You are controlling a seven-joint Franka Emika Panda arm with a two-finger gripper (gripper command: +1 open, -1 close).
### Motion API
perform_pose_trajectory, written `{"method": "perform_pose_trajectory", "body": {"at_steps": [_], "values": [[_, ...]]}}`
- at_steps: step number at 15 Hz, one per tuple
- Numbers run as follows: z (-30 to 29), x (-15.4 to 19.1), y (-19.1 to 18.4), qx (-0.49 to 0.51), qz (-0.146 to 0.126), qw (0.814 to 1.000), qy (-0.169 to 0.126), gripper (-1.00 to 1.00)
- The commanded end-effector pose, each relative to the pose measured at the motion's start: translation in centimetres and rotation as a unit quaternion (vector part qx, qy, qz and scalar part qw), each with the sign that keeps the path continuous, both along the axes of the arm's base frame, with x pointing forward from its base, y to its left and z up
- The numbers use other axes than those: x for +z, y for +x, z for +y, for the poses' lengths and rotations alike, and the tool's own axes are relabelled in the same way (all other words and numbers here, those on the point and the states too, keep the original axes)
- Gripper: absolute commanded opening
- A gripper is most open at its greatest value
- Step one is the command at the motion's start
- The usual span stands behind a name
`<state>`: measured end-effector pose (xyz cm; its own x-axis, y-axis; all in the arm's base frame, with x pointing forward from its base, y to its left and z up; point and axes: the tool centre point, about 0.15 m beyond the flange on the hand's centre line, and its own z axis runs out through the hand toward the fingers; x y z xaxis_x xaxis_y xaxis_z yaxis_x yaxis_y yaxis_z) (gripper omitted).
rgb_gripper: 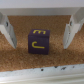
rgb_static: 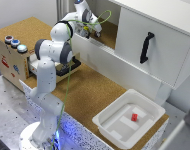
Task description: Grasp the purple block
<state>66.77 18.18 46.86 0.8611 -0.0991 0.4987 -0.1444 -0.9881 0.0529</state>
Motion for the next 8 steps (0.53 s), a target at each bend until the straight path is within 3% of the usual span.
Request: {"method": "perform_pose_trajectory", "body": {"at_steps": [1, 8], "values": [[0.40, -0.61, 3.01, -0.005, 0.037, 0.999, -0.015, -1.00], [-0.55, -1.13, 3.64, -0.004, 0.027, 1.000, -0.010, -1.00]]}}
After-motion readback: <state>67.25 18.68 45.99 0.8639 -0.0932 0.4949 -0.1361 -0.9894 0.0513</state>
